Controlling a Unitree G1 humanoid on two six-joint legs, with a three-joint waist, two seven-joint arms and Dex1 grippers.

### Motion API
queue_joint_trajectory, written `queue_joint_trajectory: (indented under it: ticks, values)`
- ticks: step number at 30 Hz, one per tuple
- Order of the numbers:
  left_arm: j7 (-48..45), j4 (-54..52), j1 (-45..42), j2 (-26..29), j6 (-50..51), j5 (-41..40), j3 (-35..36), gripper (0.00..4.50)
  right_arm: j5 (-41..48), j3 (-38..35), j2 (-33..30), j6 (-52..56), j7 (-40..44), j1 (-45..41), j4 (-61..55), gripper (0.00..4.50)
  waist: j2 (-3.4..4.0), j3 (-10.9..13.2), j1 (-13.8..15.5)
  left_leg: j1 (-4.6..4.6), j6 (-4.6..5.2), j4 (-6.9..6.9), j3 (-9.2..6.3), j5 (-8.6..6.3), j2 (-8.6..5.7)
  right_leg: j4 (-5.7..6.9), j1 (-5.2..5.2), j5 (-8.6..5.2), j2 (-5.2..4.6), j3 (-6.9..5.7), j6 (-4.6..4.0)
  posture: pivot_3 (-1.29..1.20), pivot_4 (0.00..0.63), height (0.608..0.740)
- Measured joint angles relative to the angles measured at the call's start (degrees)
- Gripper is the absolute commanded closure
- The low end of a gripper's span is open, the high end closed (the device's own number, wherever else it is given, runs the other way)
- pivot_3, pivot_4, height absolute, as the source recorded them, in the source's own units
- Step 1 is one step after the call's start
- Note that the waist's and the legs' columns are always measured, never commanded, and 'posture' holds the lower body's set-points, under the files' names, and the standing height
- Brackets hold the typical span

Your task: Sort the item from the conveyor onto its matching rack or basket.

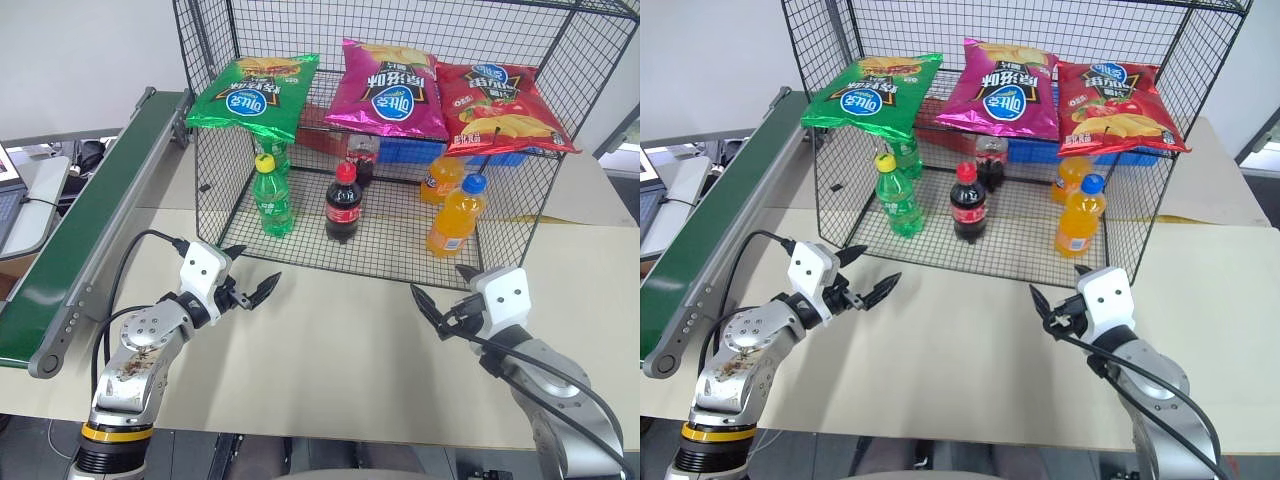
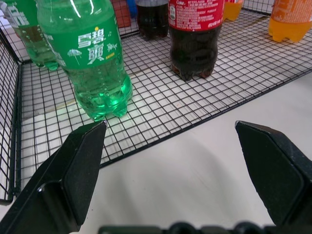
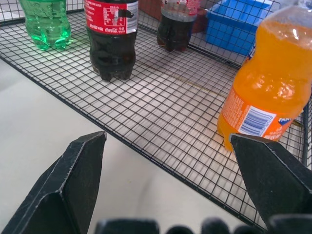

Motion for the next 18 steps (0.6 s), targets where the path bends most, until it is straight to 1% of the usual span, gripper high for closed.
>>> queue_joint_trajectory:
  ticks: [5, 18]
  values:
    - [-1.1, 0.1, 0.0, 0.0, -1.9, -0.2, 0.0, 0.00, 0.0, -0.2, -0.2, -0.1, 0.0, 1.0, -0.5, 0.04, 0.00, 0.0, 0.0, 0.00, 0.00, 0.00, 0.00, 0.00, 0.00, 0.00, 0.00, 0.00, 0.00, 0.00, 0.00, 0.00, 0.150, 0.740]
    - [-2.0, 1.4, -0.1, -0.7, -2.3, -1.1, -0.2, 0.00, -0.5, -0.4, -0.2, -0.2, -0.8, 1.8, -0.9, 0.04, 0.00, 0.0, 0.0, 0.00, 0.00, 0.00, 0.00, 0.00, 0.00, 0.00, 0.00, 0.00, 0.01, 0.00, 0.00, 0.00, 0.150, 0.740]
